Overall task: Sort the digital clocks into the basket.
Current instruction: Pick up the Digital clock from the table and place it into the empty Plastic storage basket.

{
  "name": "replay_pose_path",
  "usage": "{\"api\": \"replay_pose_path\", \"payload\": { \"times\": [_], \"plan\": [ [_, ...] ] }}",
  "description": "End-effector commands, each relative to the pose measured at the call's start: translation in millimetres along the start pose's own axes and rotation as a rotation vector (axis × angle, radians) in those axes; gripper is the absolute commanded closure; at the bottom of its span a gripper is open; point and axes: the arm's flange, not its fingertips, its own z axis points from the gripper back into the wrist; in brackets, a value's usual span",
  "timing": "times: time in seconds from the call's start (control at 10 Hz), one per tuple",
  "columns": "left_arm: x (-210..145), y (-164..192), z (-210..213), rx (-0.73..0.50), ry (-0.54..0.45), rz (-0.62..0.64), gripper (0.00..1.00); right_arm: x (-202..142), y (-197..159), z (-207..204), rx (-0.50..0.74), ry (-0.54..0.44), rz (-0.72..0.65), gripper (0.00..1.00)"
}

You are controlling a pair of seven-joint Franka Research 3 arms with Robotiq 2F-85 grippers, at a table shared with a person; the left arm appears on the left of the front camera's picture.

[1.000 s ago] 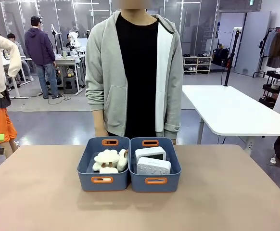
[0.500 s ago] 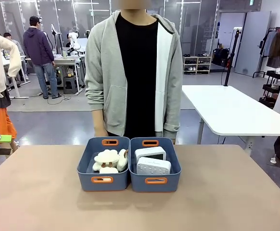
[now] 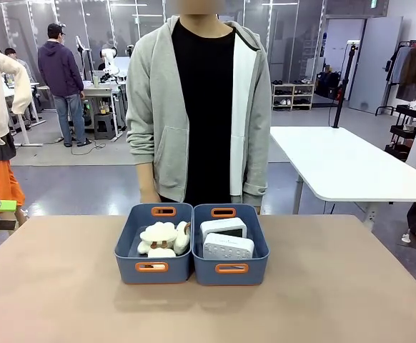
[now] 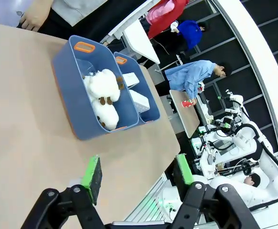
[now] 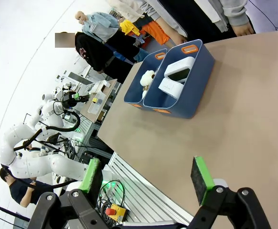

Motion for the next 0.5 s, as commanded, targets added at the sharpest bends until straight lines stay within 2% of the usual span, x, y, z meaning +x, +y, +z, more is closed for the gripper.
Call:
{"api": "replay_pose_path", "payload": {
  "times": [0.0, 0.4],
  "plan": [
    [0.5, -1.3, 1.5, -0.021, -0.007, -0.014, 0.22, 2.3, 0.8, 1.3, 0.006, -0.001, 0.009, 0.05],
    [0.5, -1.3, 1.5, -0.021, -0.007, -0.014, 0.22, 2.3, 0.8, 1.3, 0.006, -0.001, 0.009, 0.05]
  ]
}}
